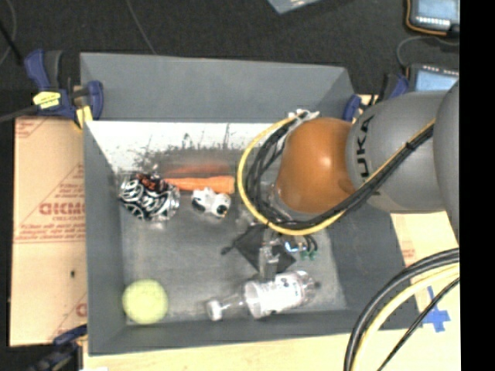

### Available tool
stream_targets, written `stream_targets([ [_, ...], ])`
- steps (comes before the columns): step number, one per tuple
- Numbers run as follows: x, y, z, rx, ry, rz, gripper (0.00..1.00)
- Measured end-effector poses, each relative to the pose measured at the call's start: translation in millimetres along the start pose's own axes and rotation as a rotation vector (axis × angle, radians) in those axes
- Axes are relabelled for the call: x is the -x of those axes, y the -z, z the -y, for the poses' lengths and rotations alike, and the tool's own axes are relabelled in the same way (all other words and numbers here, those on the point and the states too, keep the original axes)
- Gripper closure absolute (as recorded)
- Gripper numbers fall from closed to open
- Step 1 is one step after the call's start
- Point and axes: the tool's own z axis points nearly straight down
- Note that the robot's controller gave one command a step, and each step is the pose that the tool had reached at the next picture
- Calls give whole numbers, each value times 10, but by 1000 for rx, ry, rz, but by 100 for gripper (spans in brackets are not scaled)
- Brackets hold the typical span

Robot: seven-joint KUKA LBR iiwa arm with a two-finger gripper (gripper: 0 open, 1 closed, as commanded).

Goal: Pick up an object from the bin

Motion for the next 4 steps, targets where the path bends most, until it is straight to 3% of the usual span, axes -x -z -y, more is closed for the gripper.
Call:
stream_targets([
  [1,177,-81,-11,1,117,5,100],
  [2,171,-87,-11,2,115,3,0],
  [4,261,-142,52,2,155,5,0],
])
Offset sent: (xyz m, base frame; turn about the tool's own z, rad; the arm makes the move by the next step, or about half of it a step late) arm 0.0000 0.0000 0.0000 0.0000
